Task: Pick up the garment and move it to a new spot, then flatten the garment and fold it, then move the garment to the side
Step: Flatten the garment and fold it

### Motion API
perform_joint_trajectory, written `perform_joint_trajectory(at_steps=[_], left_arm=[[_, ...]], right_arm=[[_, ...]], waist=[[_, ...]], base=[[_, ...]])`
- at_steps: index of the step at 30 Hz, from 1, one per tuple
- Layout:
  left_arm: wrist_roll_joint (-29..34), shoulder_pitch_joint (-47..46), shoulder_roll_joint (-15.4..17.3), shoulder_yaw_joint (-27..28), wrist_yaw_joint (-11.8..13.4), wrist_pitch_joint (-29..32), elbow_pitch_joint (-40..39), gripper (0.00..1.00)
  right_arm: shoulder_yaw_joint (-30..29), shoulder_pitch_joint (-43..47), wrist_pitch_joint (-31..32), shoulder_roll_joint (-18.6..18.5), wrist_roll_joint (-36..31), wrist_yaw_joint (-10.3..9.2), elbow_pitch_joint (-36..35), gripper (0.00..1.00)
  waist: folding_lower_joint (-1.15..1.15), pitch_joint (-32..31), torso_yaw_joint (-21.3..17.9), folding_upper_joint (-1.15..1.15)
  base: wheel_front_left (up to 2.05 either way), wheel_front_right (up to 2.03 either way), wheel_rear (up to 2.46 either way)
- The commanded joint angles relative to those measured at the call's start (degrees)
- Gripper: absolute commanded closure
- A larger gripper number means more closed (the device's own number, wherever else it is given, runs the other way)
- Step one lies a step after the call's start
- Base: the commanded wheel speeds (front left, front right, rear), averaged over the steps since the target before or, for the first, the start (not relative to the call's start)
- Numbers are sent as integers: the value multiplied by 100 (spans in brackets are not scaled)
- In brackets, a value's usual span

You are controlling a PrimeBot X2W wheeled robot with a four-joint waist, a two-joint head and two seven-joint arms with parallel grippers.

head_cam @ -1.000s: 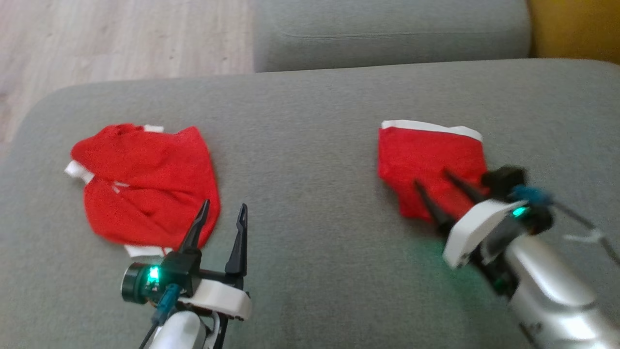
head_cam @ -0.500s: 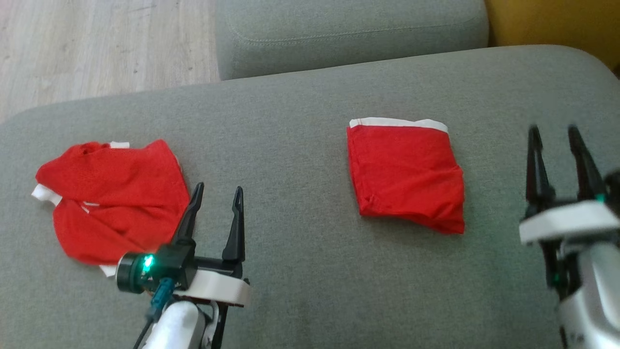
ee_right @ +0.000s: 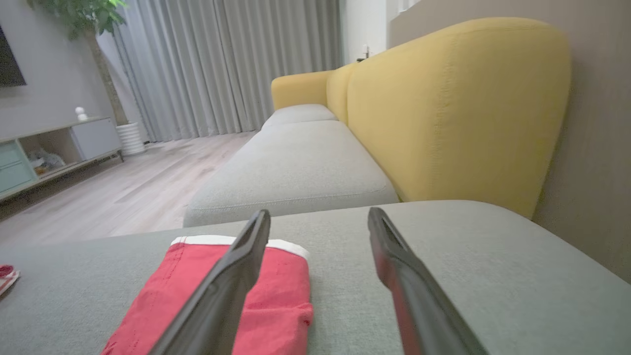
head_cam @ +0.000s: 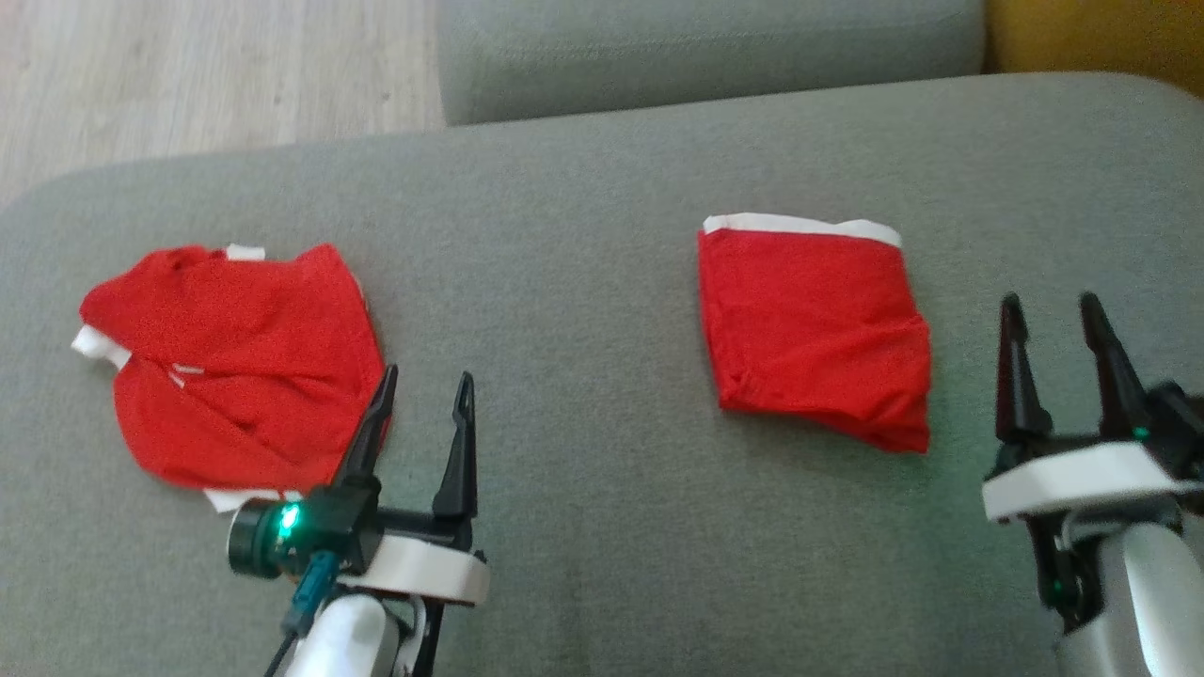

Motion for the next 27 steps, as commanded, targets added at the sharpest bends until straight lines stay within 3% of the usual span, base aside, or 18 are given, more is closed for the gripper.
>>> perform_joint_trajectory(at_steps=[1,2,3,9,18,24,27], left_arm=[[66,-329,-16,222,-31,-37,-214,0],[85,-374,-22,217,-51,-37,-226,0],[101,-416,-27,217,-68,-37,-233,0],[174,-664,-55,189,-165,-37,-251,0],[211,-885,-90,95,-243,-37,-183,0],[219,-934,-98,91,-255,-37,-106,0],[232,-920,-100,120,-248,-37,-80,0]], right_arm=[[195,-359,65,-60,-54,-5,-220,0],[248,-435,128,-81,-74,-5,-223,90],[307,-522,190,-102,-100,-5,-199,100],[435,-1281,562,-109,-196,-5,349,100],[-127,-2301,718,16,-801,-5,2322,100],[-66,-2604,175,158,-992,-5,3063,100],[277,-2781,-189,252,-900,-5,3228,100]], waist=[[0,161,129,0],[0,255,188,0],[0,332,239,0],[0,840,568,0],[0,1162,893,0],[0,1107,891,0],[0,1031,836,0]], base=[[0,0,0],[0,0,0],[0,0,0],[0,0,0],[0,0,0],[0,0,0],[0,0,0]])
